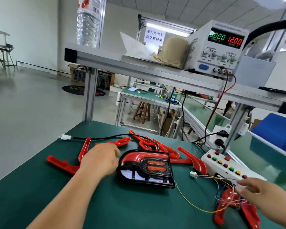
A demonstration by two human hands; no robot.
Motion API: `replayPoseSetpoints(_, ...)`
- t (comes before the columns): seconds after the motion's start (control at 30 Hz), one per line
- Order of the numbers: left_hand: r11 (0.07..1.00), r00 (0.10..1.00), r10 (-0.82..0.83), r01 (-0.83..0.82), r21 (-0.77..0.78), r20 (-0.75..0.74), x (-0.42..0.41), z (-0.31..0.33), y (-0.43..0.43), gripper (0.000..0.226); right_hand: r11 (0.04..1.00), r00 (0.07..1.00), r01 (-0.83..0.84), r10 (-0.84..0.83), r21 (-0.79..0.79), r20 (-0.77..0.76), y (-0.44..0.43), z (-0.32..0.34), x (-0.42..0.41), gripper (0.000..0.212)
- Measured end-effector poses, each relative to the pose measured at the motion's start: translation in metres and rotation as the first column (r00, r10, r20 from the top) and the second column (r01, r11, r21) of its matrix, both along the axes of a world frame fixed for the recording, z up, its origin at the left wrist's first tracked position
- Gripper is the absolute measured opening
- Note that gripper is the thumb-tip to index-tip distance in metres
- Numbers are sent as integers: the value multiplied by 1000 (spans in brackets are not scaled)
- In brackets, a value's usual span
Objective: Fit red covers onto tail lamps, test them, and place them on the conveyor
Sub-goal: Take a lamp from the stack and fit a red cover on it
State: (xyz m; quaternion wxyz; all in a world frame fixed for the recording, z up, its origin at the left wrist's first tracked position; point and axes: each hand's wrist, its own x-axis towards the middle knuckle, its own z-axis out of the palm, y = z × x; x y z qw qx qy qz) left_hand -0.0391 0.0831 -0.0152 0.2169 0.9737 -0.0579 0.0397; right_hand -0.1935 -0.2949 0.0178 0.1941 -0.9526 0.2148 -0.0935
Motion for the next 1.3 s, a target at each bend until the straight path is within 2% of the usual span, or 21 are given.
replayPoseSetpoints(0.1, 966, 970, 31, 32, 257, -240, -9, 7, 26, 23, 998, 997, -61, 61, 3, 49, 17, 14, 9, 10)
replayPoseSetpoints(0.17, 953, 964, 69, 13, 303, -257, -14, 0, 35, 23, 997, 991, -81, 79, 6, 112, 30, 25, 15, 10)
replayPoseSetpoints(0.27, 937, 977, 28, 47, 345, -210, -23, -4, 32, 21, 998, 962, -59, 61, -14, 266, 47, 39, 26, 8)
replayPoseSetpoints(0.33, 955, 991, -32, 69, 289, -129, -28, 11, 26, 14, 993, 919, -111, 84, 49, 384, 62, 42, 34, 16)
replayPoseSetpoints(0.37, 977, 994, -79, 91, 191, -71, -29, 23, 23, 9, 980, 907, -173, 119, 102, 404, 73, 41, 39, 19)
replayPoseSetpoints(0.43, 977, 983, -178, 182, -116, 39, -34, 48, 15, 7, 931, 899, -310, 222, 192, 378, 98, 31, 49, 25)
replayPoseSetpoints(0.47, 916, 971, -223, 238, -324, 86, -38, 59, 10, 9, 894, 890, -375, 273, 245, 366, 110, 24, 53, 26)
replayPoseSetpoints(0.5, 786, 960, -257, 276, -553, 112, -43, 67, 3, 13, 837, 878, -430, 301, 337, 372, 122, 15, 57, 26)
replayPoseSetpoints(0.53, 604, 951, -292, 269, -750, 106, -48, 72, -4, 15, 757, 871, -468, 308, 455, 383, 133, 6, 59, 25)
replayPoseSetpoints(0.57, 427, 939, -332, 230, -874, 85, -52, 73, -11, 16, 668, 875, -476, 300, 572, 379, 142, -4, 60, 24)
replayPoseSetpoints(0.6, 293, 931, -361, 175, -940, 61, -53, 72, -17, 16, 585, 884, -467, 292, 663, 366, 149, -13, 61, 24)
replayPoseSetpoints(0.67, 113, 928, -373, 64, -992, 17, -50, 63, -24, 15, 420, 886, -462, 246, 781, 392, 158, -28, 63, 24)
replayPoseSetpoints(0.7, 50, 926, -378, 17, -999, -3, -46, 56, -25, 16, 347, 879, -477, 183, 808, 440, 158, -33, 66, 23)
replayPoseSetpoints(0.73, 26, 923, -384, -22, -999, -31, -43, 48, -26, 17, 334, 867, -493, 116, 803, 484, 156, -36, 68, 18)
replayPoseSetpoints(0.77, 62, 924, -376, -50, -997, -69, -39, 39, -25, 18, 391, 857, -495, 75, 776, 509, 152, -39, 70, 12)
replayPoseSetpoints(0.83, 245, 939, -310, -72, -967, -149, -34, 18, -23, 18, 543, 871, -446, 78, 712, 486, 144, -46, 74, 4)
replayPoseSetpoints(0.93, 420, 957, -204, -103, -902, -205, -27, -11, -18, 18, 766, 921, -348, 173, 540, 349, 139, -59, 80, 14)
replayPoseSetpoints(1.0, 524, 969, -149, -92, -847, -198, -22, -22, -16, 17, 870, 933, -309, 199, 384, 300, 140, -64, 82, 22)
replayPoseSetpoints(1.13, 712, 993, -74, -14, -702, -95, -18, -29, -16, 12, 950, 953, -235, 185, 204, 239, 140, -66, 82, 31)
replayPoseSetpoints(1.3, 871, 996, -56, 82, -485, 66, -20, -29, -16, 11, 973, 968, -179, 147, 147, 204, 141, -65, 81, 33)
